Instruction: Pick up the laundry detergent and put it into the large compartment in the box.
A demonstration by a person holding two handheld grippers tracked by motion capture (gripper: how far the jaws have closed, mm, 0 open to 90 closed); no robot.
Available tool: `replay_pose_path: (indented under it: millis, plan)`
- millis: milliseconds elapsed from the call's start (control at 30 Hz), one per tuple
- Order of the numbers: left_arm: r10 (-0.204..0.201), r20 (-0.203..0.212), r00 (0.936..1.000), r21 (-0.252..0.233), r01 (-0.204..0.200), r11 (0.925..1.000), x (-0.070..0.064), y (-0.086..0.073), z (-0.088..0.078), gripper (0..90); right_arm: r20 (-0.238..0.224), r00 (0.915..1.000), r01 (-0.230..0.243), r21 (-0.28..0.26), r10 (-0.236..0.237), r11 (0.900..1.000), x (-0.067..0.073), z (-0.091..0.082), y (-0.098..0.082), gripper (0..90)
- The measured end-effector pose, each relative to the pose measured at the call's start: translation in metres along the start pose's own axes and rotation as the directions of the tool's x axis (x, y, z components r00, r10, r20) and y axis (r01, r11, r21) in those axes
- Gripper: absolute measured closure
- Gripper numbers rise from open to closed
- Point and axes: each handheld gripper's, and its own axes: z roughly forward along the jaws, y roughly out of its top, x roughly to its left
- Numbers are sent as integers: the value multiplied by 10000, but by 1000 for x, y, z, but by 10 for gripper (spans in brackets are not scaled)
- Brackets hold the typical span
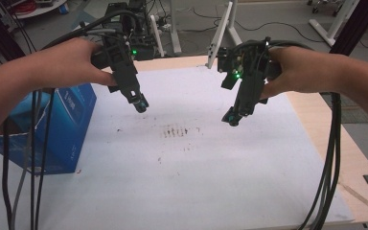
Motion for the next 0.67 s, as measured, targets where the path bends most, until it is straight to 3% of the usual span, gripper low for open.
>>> replay_pose_path:
  millis: [467,667]
  plan:
    - [19,11,10000,9,-19,10000,-2,-4,1,17,12,10000,-27,58,27,10000,2,0,2,28]
    - [-135,-49,9999,-316,133,9994,-1,-6,1,17,35,10000,-48,14,48,10000,4,-1,2,28]
